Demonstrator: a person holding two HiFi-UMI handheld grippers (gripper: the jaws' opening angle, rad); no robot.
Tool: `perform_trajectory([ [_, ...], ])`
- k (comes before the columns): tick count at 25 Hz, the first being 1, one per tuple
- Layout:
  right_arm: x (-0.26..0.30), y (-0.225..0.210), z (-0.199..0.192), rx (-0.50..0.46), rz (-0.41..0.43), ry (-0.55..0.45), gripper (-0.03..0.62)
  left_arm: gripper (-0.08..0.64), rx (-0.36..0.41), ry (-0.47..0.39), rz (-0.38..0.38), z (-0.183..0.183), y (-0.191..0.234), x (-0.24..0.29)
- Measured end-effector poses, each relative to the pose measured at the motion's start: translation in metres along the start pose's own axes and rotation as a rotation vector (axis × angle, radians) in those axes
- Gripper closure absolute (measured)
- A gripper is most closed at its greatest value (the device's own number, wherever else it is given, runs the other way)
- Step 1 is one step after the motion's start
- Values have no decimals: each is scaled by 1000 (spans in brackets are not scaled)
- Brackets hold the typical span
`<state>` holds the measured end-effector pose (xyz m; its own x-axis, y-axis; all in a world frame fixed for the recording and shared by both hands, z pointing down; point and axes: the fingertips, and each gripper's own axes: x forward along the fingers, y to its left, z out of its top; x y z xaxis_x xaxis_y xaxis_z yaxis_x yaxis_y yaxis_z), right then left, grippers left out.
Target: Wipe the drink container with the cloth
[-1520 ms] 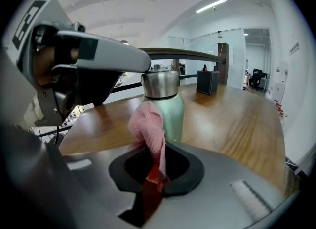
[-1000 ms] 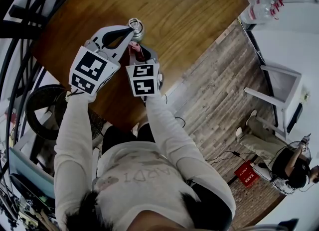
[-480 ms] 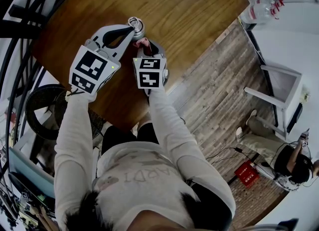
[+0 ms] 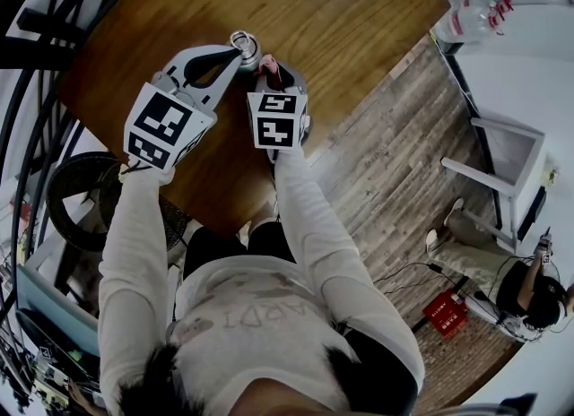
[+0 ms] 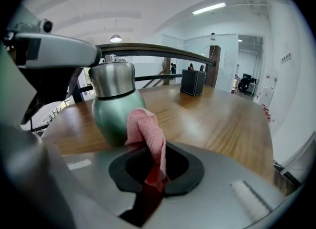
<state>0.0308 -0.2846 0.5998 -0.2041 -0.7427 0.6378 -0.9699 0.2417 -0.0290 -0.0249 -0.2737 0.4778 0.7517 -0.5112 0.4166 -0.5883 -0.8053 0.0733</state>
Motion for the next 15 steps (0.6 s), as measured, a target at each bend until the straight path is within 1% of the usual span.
perform_trajectory([
  [7, -10, 4, 6, 15, 10, -24, 557, 566, 0, -8, -6, 1, 0, 1],
  [15, -25, 11, 6, 21, 40, -43, 555, 566, 3, 6, 10, 1, -1, 1],
])
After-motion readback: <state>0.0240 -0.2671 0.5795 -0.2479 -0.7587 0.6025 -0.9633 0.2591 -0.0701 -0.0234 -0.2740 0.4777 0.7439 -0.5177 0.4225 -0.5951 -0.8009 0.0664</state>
